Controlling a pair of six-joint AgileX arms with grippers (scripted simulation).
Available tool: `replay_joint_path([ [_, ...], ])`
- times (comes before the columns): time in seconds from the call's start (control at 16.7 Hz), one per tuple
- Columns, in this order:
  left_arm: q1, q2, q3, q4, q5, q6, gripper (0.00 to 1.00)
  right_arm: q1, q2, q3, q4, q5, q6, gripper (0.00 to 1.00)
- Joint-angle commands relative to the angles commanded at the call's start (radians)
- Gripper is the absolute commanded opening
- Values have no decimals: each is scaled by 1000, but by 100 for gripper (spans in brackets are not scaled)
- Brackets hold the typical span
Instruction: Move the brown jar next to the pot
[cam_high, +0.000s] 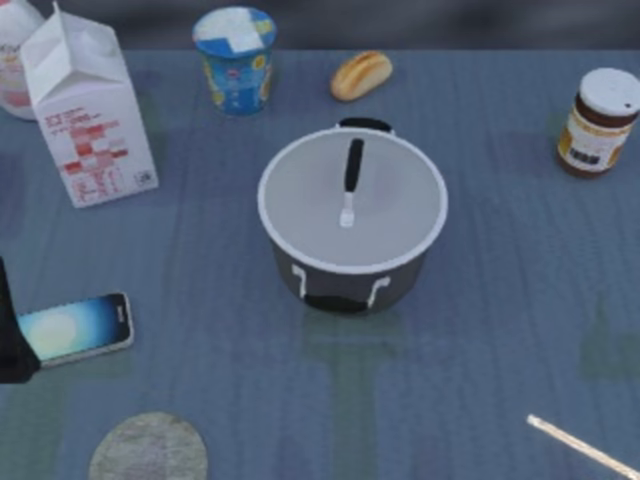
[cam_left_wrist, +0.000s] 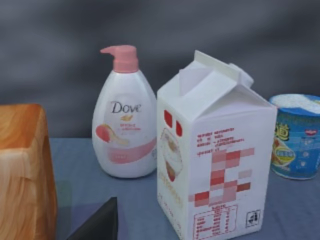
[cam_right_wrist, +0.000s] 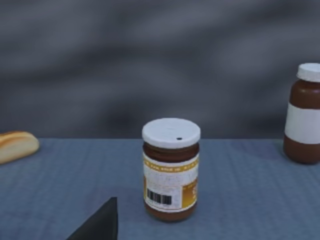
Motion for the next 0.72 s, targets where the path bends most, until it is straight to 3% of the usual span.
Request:
replay_joint_path([
  [0.36,0,0,0,0,0,0,100,9,78,94,-42,-11,-2,100],
  [0.72,0,0,0,0,0,0,100,22,435,485,-238,-34,-21,100],
])
